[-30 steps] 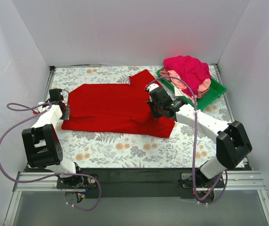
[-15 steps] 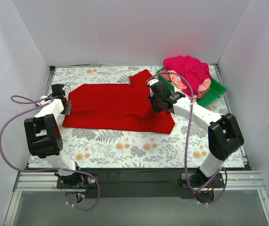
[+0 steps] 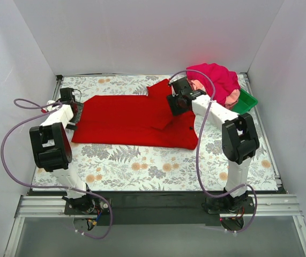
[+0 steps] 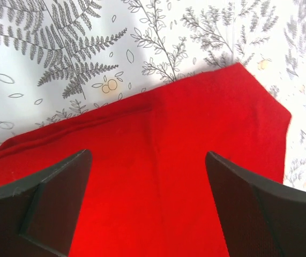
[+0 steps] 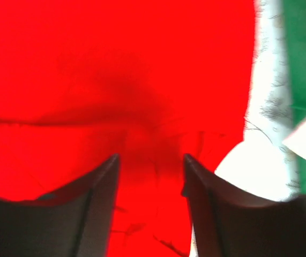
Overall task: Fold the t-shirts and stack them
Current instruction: Fold the tshirt
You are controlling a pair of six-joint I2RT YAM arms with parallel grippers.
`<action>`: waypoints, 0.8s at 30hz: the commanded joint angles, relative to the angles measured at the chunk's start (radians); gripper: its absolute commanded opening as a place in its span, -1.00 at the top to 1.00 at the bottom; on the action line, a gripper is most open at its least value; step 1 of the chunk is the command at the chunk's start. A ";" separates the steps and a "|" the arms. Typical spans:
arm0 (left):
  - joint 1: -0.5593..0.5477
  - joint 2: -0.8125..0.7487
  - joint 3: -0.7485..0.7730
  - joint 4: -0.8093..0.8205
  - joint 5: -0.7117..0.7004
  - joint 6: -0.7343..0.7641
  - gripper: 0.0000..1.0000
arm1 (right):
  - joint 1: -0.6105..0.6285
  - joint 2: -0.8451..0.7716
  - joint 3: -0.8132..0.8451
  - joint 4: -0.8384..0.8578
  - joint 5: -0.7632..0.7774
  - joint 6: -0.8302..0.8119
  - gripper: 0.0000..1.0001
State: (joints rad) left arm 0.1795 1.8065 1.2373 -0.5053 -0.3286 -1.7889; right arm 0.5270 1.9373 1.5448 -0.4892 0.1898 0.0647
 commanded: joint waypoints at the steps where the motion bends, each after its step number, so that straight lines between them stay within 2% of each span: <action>1: 0.000 -0.127 0.033 -0.045 -0.046 -0.001 -0.75 | -0.012 -0.041 0.072 -0.051 0.053 -0.029 -0.26; 4: 0.000 -0.205 0.010 -0.050 0.000 0.028 -0.77 | -0.010 -0.134 -0.023 -0.037 -0.035 -0.022 -0.66; 5: -0.002 -0.243 -0.004 -0.049 0.020 0.028 -0.77 | -0.009 -0.162 -0.061 0.007 -0.073 -0.013 -0.88; 6: -0.003 -0.259 -0.039 -0.033 0.043 0.029 -0.78 | -0.007 -0.191 -0.156 0.036 -0.158 -0.008 -0.89; 8: -0.017 -0.285 -0.080 0.017 0.127 0.043 -0.79 | -0.002 -0.268 -0.244 0.142 -0.275 -0.005 -0.88; 9: -0.026 -0.298 -0.128 0.036 0.147 0.049 -0.80 | 0.001 -0.287 -0.324 0.182 -0.390 -0.006 -0.88; 12: -0.069 -0.282 -0.173 0.063 0.171 0.057 -0.81 | 0.011 -0.305 -0.390 0.282 -0.522 0.017 -0.91; 18: -0.081 -0.188 -0.223 0.086 0.252 0.091 -0.82 | 0.028 -0.169 -0.307 0.299 -0.538 0.020 -0.93; 24: -0.081 -0.145 -0.240 0.090 0.217 0.095 -0.84 | 0.030 -0.034 -0.204 0.299 -0.561 0.021 -0.93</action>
State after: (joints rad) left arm 0.0952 1.6814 0.9958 -0.4351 -0.1062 -1.7107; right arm 0.5568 1.8771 1.2671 -0.2340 -0.3233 0.0788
